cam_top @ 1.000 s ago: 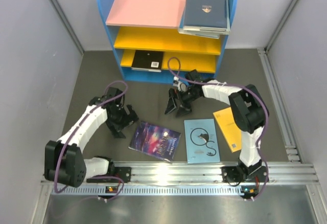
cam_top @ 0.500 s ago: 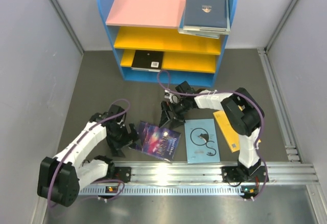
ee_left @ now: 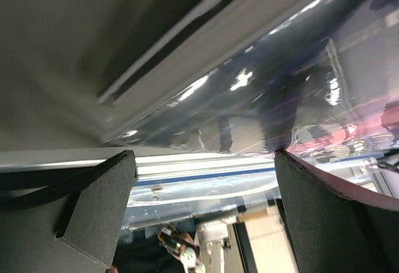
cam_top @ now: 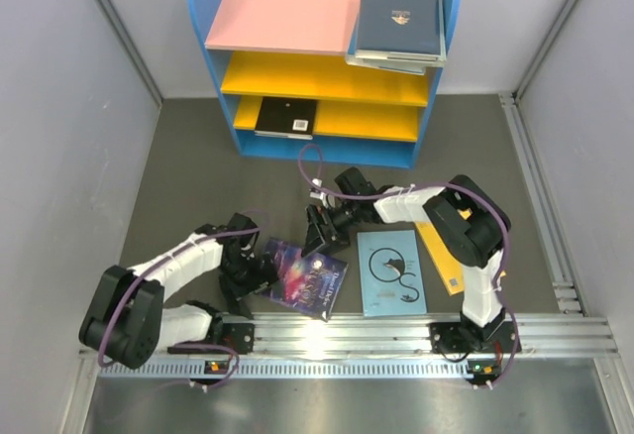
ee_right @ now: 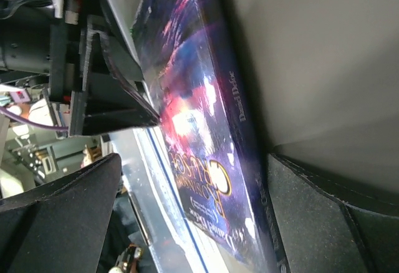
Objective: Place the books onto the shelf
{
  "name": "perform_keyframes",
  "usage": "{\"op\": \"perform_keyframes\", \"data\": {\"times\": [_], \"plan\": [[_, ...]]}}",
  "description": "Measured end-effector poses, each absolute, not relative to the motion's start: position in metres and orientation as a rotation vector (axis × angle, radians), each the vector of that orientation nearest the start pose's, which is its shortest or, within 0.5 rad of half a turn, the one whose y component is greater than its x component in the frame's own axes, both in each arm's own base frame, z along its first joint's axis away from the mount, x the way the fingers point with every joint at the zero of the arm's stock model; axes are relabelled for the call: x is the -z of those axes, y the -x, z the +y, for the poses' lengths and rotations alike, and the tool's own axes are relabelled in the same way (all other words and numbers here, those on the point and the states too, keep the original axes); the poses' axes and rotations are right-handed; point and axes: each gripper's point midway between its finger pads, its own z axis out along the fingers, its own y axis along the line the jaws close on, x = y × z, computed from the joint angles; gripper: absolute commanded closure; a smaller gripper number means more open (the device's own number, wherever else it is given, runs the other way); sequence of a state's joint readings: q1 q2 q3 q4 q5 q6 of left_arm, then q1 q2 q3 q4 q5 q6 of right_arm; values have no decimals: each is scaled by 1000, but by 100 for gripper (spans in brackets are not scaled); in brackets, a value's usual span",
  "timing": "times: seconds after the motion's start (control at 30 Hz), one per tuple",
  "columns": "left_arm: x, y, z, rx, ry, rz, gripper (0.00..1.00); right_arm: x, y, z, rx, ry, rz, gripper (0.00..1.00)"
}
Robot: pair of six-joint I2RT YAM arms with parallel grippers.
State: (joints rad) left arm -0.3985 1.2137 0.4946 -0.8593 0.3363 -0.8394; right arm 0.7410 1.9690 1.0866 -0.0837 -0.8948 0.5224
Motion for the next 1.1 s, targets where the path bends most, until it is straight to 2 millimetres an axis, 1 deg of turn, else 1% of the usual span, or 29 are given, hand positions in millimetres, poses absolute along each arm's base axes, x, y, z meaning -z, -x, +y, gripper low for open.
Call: {"op": "perform_keyframes", "data": {"times": [0.13, 0.23, 0.3, 0.33, 0.4, 0.43, 0.5, 0.53, 0.57, 0.6, 0.63, 0.7, 0.77, 0.8, 0.87, 0.9, 0.97, 1.03, 1.1], "plan": [[-15, -81, -139, 523, 732, 3263, 2, -48, -180, 381, -1623, 760, 2660, 0], [-16, -84, -143, 539, 728, 3279, 3, -48, -171, 386, -1663, 813, 2639, 0], [-17, -85, -145, 543, 722, 3286, 4, -48, -163, 389, -1688, 846, 2635, 5], [-17, -87, -147, 547, 721, 3292, 4, -48, -160, 389, -1693, 857, 2634, 19], [-18, -89, -149, 552, 719, 3300, 4, -45, -157, 390, -1679, 880, 2632, 34], [-19, -91, -150, 554, 717, 3302, 4, -41, -156, 389, -1672, 883, 2638, 48], [-21, -96, -152, 558, 704, 3289, 4, -32, -150, 383, -1661, 880, 2677, 65], [-22, -100, -153, 557, 695, 3273, 4, -27, -146, 381, -1661, 872, 2706, 82], [-23, -106, -153, 550, 684, 3250, 4, -24, -141, 378, -1667, 870, 2731, 92], [-25, -109, -152, 535, 682, 3233, 4, -23, -134, 376, -1695, 872, 2751, 100], [-27, -111, -150, 519, 680, 3219, 2, -25, -129, 374, -1734, 879, 2756, 100], [-32, -117, -146, 484, 673, 3177, 1, -28, -126, 375, -1767, 894, 2743, 100], [-38, -130, -139, 429, 670, 3106, 1, -32, -124, 376, -1780, 888, 2747, 100], [-42, -140, -137, 417, 667, 3054, 1, -35, -122, 376, -1778, 888, 2745, 100], [-64, -177, -138, 448, 650, 2890, 1, -41, -118, 375, -1759, 883, 2738, 100], [-80, -196, -138, 479, 645, 2802, 1, -46, -118, 374, -1750, 868, 2736, 100], [-113, -225, -137, 549, 644, 2639, 1, -57, -120, 372, -1734, 815, 2736, 100], [-137, -238, -133, 593, 652, 2537, 1, -69, -125, 370, -1726, 732, 2743, 100], [-155, -245, -128, 622, 665, 2467, 1, -84, -141, 371, -1712, 615, 2731, 100]]}}
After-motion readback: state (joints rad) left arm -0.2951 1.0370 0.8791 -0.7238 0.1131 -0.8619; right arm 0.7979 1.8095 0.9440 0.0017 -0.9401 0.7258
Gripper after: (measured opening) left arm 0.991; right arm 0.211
